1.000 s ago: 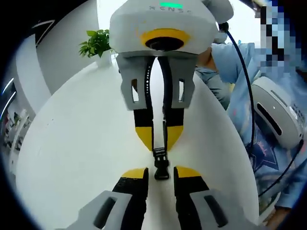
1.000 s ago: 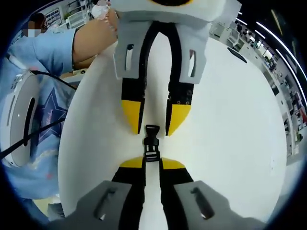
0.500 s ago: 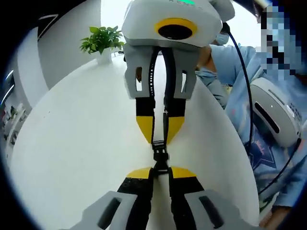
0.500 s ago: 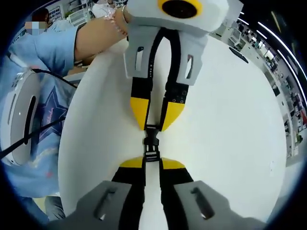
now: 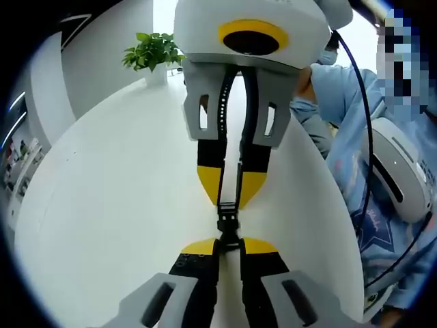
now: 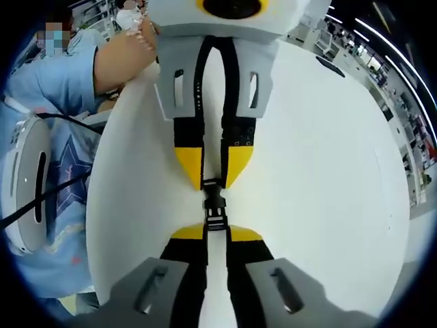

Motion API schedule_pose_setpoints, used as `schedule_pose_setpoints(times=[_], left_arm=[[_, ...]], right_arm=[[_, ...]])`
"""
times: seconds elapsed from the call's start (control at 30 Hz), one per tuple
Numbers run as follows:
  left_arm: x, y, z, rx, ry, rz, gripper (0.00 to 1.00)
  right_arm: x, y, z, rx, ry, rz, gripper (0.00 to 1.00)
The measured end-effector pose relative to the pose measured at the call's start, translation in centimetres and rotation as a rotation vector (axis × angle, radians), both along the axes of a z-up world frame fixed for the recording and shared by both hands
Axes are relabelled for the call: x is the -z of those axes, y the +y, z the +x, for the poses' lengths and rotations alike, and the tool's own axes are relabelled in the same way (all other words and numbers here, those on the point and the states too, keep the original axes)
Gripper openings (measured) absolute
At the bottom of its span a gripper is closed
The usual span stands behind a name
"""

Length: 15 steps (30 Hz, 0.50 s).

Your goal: Snap the two parts of the plastic buckle together until the buckle closes and remains connected.

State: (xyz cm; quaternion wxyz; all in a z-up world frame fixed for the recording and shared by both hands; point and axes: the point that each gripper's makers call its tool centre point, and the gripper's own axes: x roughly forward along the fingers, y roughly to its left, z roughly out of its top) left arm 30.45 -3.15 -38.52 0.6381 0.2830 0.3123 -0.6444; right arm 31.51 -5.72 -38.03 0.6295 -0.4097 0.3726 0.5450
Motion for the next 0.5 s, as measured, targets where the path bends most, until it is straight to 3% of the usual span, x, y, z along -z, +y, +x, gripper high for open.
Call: schedule_pose_setpoints(times=[0.5], left_arm=[[-0.04, -0.20, -0.48, 0.043, 0.022, 0.000, 0.07]], right_arm=[[0.30, 0.10, -0.58, -0.171, -0.032, -0.072, 0.06]])
